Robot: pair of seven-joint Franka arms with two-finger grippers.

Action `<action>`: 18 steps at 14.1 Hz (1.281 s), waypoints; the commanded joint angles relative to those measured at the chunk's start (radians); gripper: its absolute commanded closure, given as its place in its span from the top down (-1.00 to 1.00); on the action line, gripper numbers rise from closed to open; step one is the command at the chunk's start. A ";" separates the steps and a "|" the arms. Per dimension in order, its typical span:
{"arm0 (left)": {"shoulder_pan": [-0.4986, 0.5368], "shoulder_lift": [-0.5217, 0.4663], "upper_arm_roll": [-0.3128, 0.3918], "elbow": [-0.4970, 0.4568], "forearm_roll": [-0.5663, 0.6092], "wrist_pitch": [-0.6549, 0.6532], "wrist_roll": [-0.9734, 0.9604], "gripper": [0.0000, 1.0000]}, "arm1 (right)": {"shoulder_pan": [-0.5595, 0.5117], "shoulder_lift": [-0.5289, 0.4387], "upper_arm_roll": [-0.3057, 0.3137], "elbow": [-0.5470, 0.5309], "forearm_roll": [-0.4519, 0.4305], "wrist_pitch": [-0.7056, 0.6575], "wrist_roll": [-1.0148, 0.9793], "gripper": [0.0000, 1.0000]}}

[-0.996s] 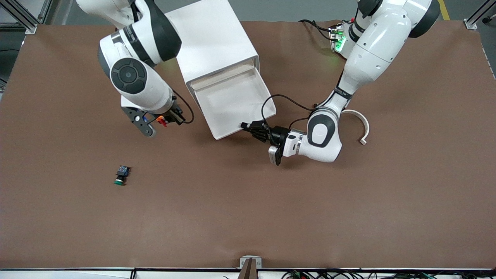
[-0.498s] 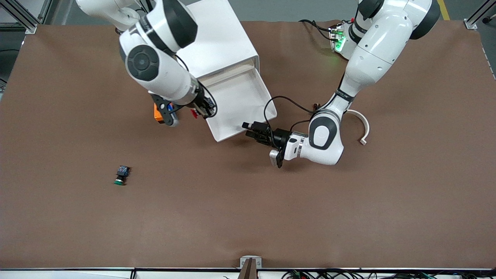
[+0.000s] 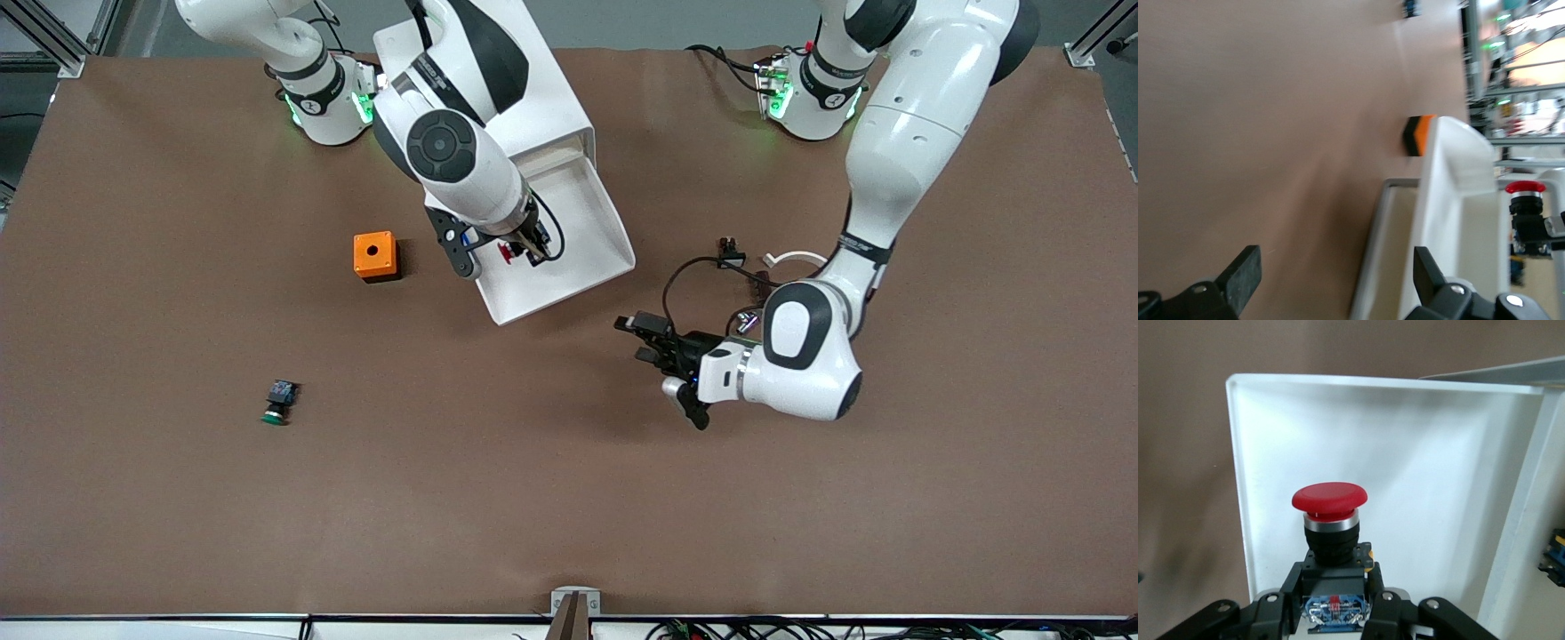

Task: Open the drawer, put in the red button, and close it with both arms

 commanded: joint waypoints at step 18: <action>0.010 -0.037 0.098 0.097 0.561 -0.018 -0.385 1.00 | 0.034 0.107 -0.011 -0.009 0.007 0.073 0.077 0.27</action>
